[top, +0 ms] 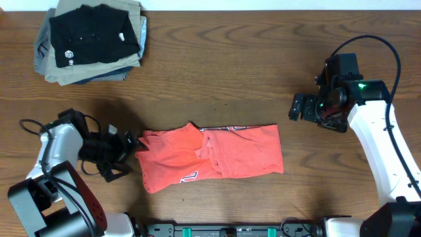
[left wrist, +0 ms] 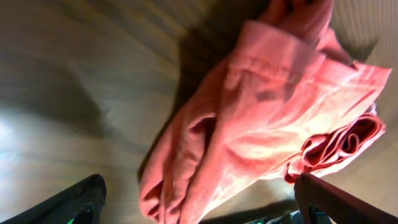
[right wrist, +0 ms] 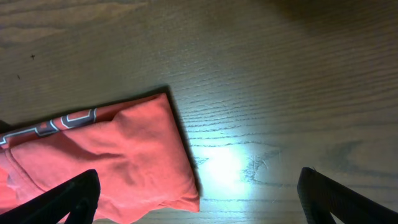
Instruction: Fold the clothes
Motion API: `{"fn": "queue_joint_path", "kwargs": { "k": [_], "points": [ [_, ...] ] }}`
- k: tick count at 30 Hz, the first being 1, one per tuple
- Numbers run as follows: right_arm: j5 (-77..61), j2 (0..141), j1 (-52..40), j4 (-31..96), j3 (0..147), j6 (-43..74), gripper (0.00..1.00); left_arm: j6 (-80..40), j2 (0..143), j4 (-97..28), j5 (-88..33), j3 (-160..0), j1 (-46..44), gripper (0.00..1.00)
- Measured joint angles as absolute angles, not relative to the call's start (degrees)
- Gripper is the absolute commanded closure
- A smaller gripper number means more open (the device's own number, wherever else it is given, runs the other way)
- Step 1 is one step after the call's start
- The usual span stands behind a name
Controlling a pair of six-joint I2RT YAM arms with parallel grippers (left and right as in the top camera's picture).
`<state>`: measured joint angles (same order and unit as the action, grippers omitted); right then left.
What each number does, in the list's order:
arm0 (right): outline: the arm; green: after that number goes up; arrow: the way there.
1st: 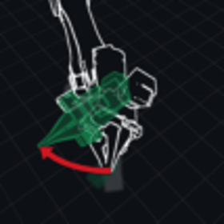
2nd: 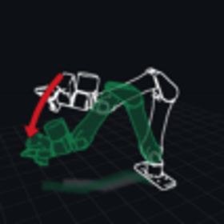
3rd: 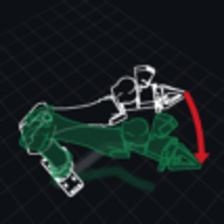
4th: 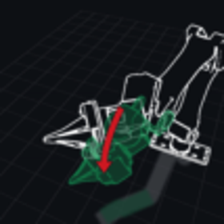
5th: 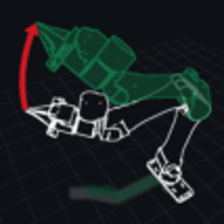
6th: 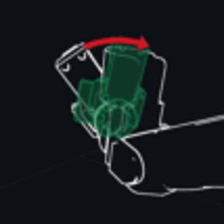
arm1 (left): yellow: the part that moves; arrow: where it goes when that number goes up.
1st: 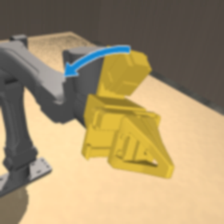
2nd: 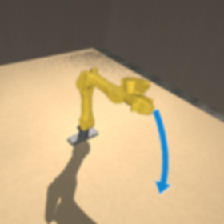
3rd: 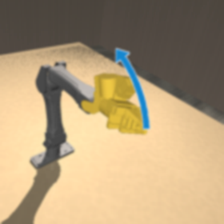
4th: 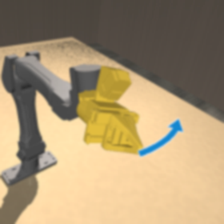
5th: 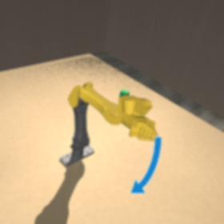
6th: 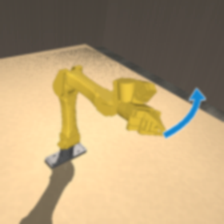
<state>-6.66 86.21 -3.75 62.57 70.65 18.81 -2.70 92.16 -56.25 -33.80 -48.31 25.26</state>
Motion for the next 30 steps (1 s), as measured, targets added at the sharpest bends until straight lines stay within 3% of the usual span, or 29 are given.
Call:
{"fn": "queue_joint_path", "kwargs": {
  "k": [13,15,21,25,28,30],
  "points": [
    [-6.9,86.2,-3.7,62.8,70.6,18.8,0.01,-3.0,92.1,-49.9,-37.3,-40.8,21.8,0.02],
    [-7.1,86.2,-3.7,62.8,70.6,18.8,0.01,-3.2,92.1,-49.5,-37.6,-40.8,21.2,0.12],
    [-7.6,86.2,-3.7,62.8,70.6,18.8,0.01,-4.7,92.1,-45.7,-38.2,-40.4,19.2,0.28],
    [-7.7,86.2,-3.7,62.8,70.6,18.8,0.01,-5.5,92.2,-43.4,-38.0,-40.1,17.5,0.59],
    [-7.7,86.2,-3.7,62.9,70.6,18.8,0.01,-5.7,92.2,-42.6,-37.3,-39.9,16.5,0.89],
    [-7.7,86.2,-3.7,63.0,70.6,18.8,0.01,-5.5,92.2,-41.8,-37.1,-39.9,16.2,0.94]
  ]
}}
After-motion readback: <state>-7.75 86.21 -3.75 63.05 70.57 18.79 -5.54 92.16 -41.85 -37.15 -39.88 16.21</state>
